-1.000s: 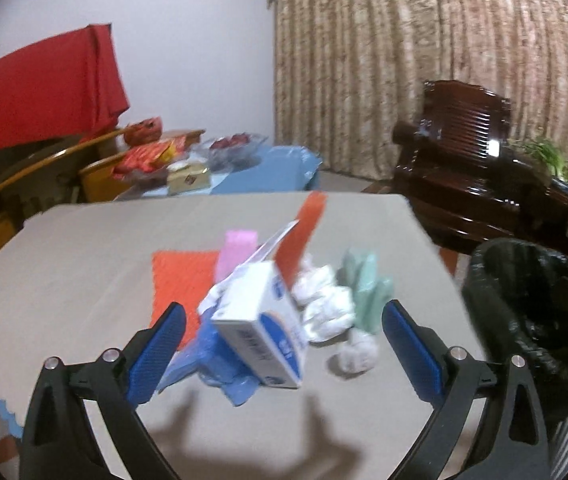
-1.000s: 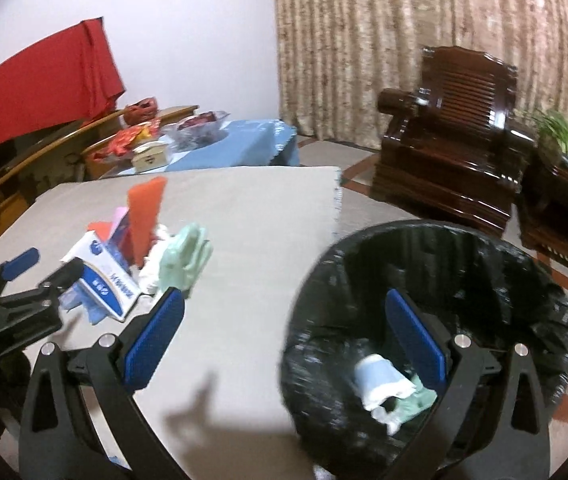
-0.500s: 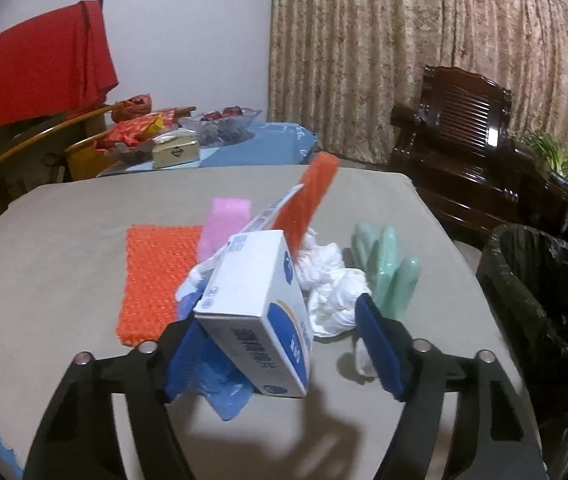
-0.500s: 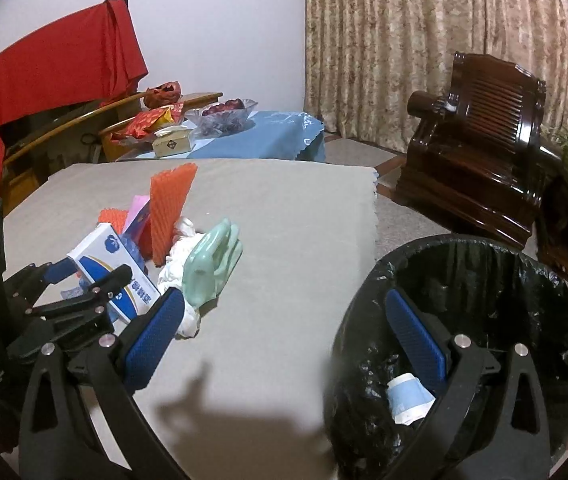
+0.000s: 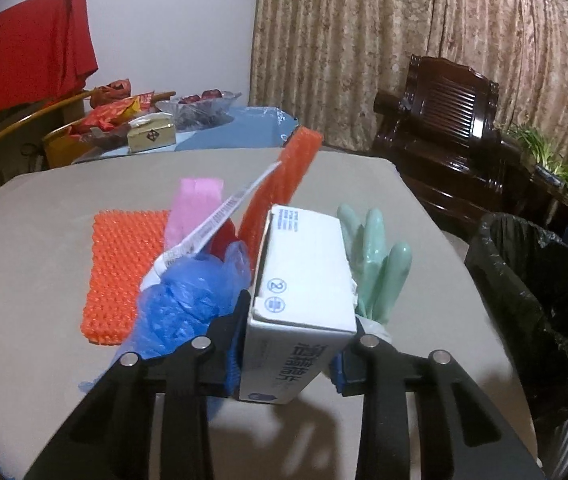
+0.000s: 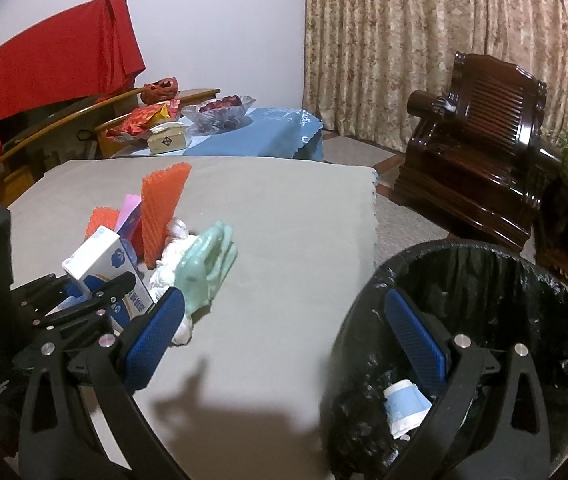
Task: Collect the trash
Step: 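Return to the table and grasp the white tissue box with the left tool, then grasp the second green rubber glove with the right tool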
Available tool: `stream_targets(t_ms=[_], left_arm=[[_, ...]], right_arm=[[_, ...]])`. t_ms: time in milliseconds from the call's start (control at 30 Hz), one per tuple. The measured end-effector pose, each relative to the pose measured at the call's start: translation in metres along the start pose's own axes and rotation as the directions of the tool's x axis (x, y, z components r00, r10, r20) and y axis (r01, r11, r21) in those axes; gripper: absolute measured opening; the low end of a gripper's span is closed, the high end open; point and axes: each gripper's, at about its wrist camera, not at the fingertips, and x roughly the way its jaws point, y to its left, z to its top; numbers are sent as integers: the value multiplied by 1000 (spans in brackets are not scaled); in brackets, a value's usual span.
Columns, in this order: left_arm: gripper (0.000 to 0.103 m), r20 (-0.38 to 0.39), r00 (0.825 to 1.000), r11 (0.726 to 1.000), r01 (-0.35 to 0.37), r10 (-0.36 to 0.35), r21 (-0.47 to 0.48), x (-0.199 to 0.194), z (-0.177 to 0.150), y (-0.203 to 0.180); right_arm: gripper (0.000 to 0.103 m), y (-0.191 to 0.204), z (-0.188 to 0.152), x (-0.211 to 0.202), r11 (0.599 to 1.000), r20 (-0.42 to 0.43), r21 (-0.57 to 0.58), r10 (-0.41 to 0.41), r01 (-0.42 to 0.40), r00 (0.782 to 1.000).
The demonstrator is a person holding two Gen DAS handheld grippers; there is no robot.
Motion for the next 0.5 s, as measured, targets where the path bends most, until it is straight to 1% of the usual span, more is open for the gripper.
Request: stream_targets(t_ms=[233, 267, 333, 400, 467, 500], left_arm=[[33, 4, 1000, 1000, 6, -6, -29, -16, 5, 15], [33, 3, 1000, 1000, 5, -5, -31, -16, 5, 17], [33, -1, 1000, 999, 6, -6, -35, -17, 5, 21], [33, -2, 1000, 999, 8, -8, -38, -17, 5, 23], [33, -4, 1000, 999, 14, -14, -44, -16, 5, 25], [33, -5, 1000, 999, 14, -15, -44, -15, 5, 25]], right_arm=[[96, 24, 12, 19, 997, 2, -34, 63, -62, 998], [94, 28, 13, 23, 997, 0, -38, 69, -69, 998], [84, 34, 13, 35, 996, -19, -40, 78, -78, 997], [80, 37, 13, 48, 995, -49, -30, 90, -91, 995], [79, 41, 12, 61, 996, -68, -26, 84, -86, 994], [75, 44, 12, 67, 996, -79, -39, 76, -79, 994]])
